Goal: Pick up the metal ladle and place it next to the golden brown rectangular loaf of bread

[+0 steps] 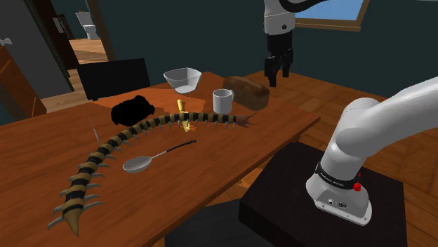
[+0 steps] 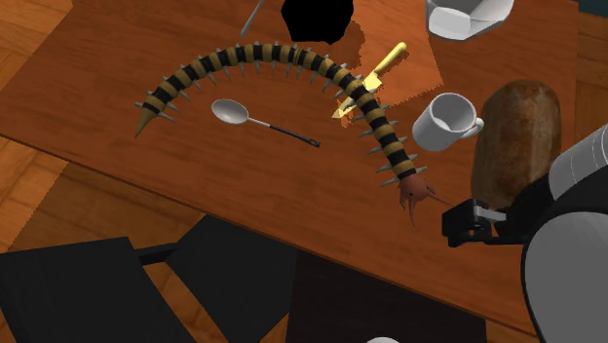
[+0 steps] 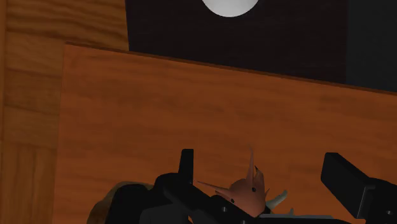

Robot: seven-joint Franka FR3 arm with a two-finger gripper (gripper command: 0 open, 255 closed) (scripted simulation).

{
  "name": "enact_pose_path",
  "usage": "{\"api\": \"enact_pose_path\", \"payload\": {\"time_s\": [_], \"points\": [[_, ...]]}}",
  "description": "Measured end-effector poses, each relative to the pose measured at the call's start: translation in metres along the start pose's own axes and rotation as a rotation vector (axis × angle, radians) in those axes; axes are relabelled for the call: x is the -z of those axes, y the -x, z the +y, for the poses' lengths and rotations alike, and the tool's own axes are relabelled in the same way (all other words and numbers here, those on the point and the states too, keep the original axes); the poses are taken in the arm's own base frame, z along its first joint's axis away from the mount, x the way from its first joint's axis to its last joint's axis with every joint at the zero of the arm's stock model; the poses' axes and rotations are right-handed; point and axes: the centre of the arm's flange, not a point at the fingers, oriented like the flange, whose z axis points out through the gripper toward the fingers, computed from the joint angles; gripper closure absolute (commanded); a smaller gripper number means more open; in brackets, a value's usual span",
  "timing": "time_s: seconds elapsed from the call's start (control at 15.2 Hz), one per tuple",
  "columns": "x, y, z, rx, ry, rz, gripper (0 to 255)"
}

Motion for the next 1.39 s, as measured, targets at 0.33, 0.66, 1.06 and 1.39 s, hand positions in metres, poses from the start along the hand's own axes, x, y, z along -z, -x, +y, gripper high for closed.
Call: {"api": "enact_pose_path", "payload": {"time_s": [0.33, 0.66, 1.06, 1.39], "points": [[-0.009, -0.033, -0.015, 0.108, 0.008, 0.02, 0], [-0.026, -0.078, -0.053, 0.286, 0.02, 0.057, 0], [-0.045, -0.133, -0.1, 0.502, 0.035, 0.103, 0], [-0.057, -0.161, -0.151, 0.682, 0.047, 0.14, 0]]}}
